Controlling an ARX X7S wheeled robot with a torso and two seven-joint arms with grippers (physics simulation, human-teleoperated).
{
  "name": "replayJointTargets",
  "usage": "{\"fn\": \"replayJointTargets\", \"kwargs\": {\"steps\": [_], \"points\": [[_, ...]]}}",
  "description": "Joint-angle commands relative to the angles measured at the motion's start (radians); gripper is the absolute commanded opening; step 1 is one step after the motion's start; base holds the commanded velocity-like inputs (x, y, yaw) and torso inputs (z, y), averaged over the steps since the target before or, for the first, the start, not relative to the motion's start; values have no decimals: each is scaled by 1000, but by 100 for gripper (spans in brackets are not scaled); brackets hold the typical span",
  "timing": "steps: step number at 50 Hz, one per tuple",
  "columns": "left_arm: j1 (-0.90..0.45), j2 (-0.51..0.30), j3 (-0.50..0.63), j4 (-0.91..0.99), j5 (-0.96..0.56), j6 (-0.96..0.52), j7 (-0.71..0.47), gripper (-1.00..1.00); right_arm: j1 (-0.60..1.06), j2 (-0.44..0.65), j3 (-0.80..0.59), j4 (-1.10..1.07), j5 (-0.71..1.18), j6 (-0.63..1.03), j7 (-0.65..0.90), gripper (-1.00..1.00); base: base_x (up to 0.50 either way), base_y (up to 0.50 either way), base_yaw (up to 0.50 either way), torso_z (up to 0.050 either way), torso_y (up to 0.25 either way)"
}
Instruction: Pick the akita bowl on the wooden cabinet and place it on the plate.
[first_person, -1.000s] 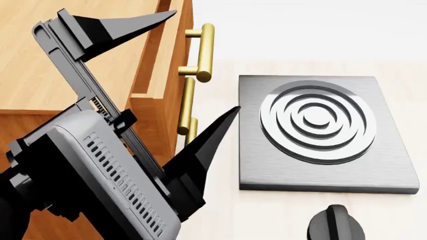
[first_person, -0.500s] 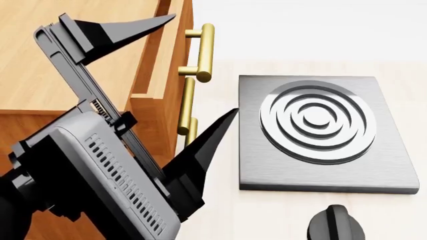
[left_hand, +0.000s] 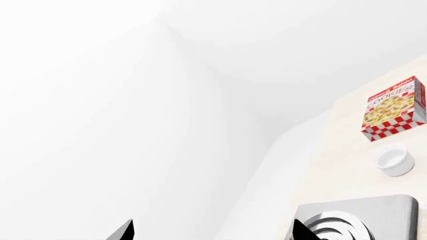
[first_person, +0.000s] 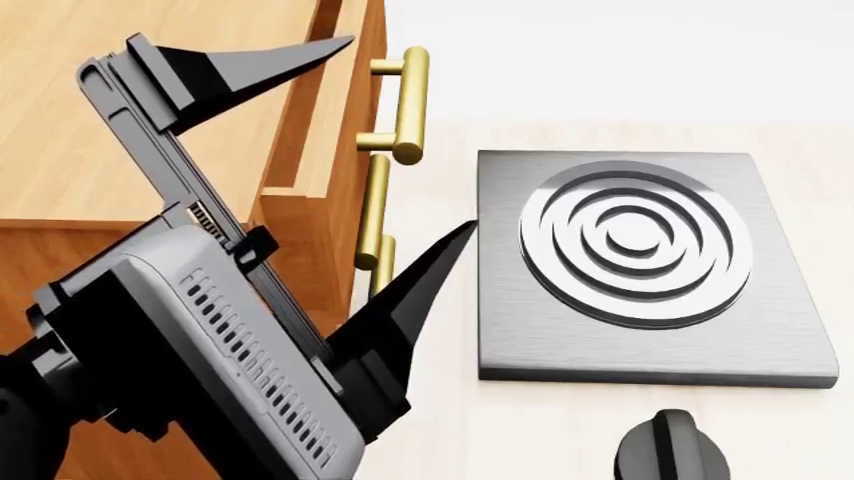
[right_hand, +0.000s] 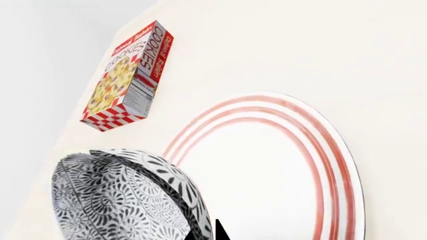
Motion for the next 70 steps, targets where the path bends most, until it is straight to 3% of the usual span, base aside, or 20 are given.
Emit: {"fn": "replayJointTargets", "kwargs": {"steps": [1,48,63,64,70], "points": [[6,2,0,-6,5,1,4,100,25,-8,-4,51,-18,-3,-15,-100,0,0,0,0,0],[42,-4,-4,-27,20,11,9,100,91,-76,87,0,133,-17,-62,-100,0,0,0,0,0],[54,-4,-3,-34,27,14,12,100,127,-115,119,-110,86,-106,88,-100,0,0,0,0,1],[54,-6,-4,-33,26,15,12,100,124,-107,95,-120,-15,-134,176,-100,0,0,0,0,0],[57,-8,-5,-30,28,13,8,100,155,-111,71,-139,-87,-155,273,-100,0,0,0,0,0]]}}
